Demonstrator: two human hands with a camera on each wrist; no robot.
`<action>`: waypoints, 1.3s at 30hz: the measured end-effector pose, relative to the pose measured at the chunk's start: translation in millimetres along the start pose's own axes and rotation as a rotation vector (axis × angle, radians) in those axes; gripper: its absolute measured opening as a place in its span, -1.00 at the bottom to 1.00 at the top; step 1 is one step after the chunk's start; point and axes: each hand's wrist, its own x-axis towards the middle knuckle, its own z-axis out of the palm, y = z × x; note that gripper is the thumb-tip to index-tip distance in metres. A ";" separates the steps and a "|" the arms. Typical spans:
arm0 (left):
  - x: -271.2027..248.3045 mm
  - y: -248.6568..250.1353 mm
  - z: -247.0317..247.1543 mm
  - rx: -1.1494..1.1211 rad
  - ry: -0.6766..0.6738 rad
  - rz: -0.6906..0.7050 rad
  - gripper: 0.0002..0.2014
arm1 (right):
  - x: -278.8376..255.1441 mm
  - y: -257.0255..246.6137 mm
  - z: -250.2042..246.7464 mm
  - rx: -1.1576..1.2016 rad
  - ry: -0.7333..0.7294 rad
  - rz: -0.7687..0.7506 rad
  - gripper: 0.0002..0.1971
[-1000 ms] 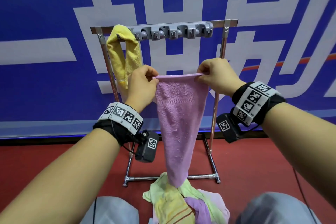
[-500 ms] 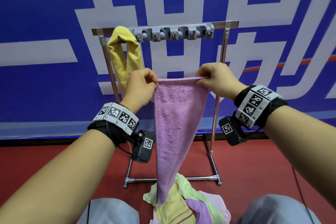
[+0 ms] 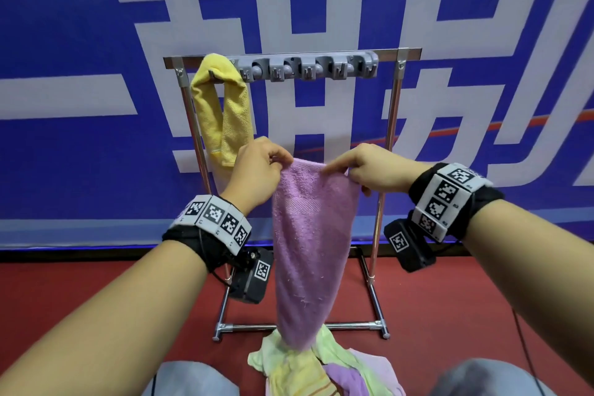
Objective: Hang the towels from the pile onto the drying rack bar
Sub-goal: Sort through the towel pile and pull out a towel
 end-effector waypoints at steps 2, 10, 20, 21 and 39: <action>0.4 0.7 1.3 0.000 0.000 -0.011 -0.75 | 0.2 2.4 1.1 0.011 -0.013 -0.018 -0.25; -1.1 10.2 6.7 -0.030 -0.041 -0.017 -0.76 | 6.6 10.2 15.6 -0.002 0.196 -0.098 -0.88; -0.2 9.7 16.7 -0.001 -0.057 -0.028 -0.75 | 11.3 -5.5 25.2 0.050 0.356 -0.333 -0.96; -0.5 9.4 17.0 -0.004 -0.062 -0.026 -0.76 | 11.6 -8.8 25.8 0.071 0.347 -0.353 -0.96; -3.6 -2.9 19.4 -0.229 -0.131 -0.034 -0.73 | 16.4 -5.3 35.2 -0.011 0.335 -0.152 -0.75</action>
